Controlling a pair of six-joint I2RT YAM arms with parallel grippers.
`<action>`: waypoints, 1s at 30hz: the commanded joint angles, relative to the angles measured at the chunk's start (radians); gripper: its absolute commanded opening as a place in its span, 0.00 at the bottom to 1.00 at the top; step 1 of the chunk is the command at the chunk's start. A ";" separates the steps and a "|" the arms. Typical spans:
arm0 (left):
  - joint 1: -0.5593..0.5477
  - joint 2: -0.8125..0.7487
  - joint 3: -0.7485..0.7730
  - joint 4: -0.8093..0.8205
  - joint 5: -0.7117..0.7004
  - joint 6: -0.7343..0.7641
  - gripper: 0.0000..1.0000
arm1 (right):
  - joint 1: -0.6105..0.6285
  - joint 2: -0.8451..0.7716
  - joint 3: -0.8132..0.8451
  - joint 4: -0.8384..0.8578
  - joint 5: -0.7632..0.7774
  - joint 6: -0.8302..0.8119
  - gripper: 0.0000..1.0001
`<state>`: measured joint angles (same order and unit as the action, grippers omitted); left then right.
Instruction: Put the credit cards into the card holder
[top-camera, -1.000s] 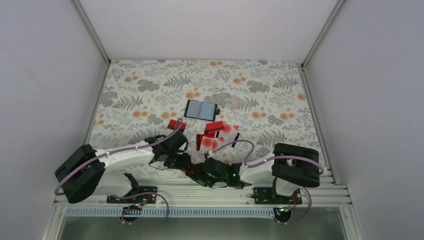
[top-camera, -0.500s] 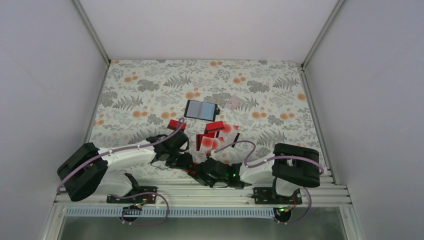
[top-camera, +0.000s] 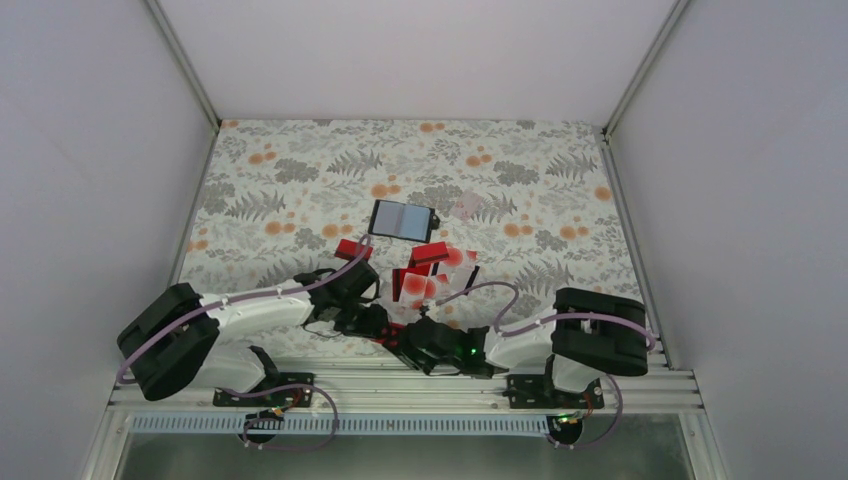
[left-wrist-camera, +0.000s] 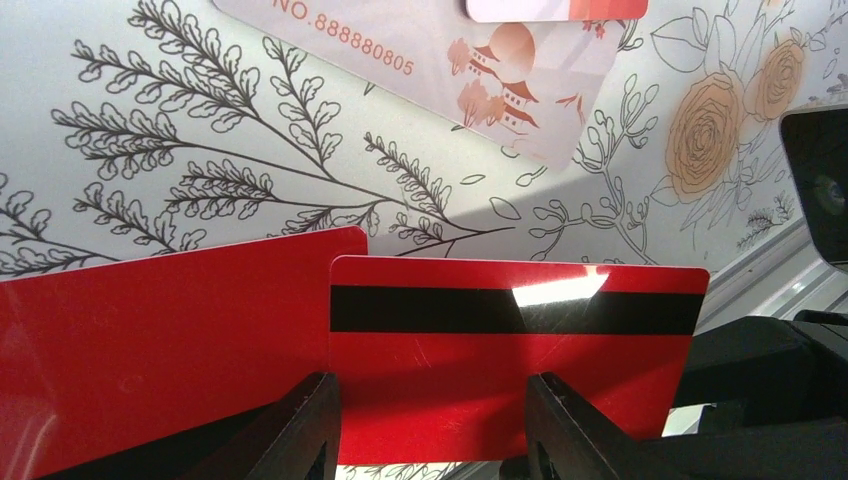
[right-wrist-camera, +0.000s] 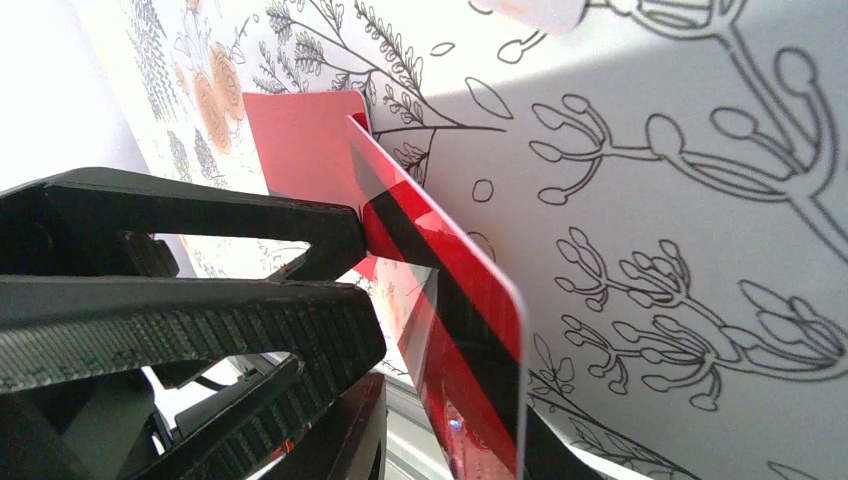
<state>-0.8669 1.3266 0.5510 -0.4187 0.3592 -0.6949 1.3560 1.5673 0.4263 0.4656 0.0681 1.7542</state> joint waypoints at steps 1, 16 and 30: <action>-0.019 0.042 -0.041 -0.058 0.038 0.025 0.48 | -0.024 -0.030 -0.001 0.035 0.140 -0.004 0.22; -0.019 0.056 -0.028 -0.068 0.050 0.039 0.47 | -0.023 -0.053 -0.004 -0.008 0.218 0.010 0.20; -0.019 0.068 -0.024 -0.067 0.062 0.048 0.46 | -0.076 -0.053 -0.004 0.016 0.254 -0.027 0.10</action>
<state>-0.8673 1.3537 0.5606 -0.3939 0.3916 -0.6632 1.2922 1.5360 0.4061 0.4465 0.2356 1.7489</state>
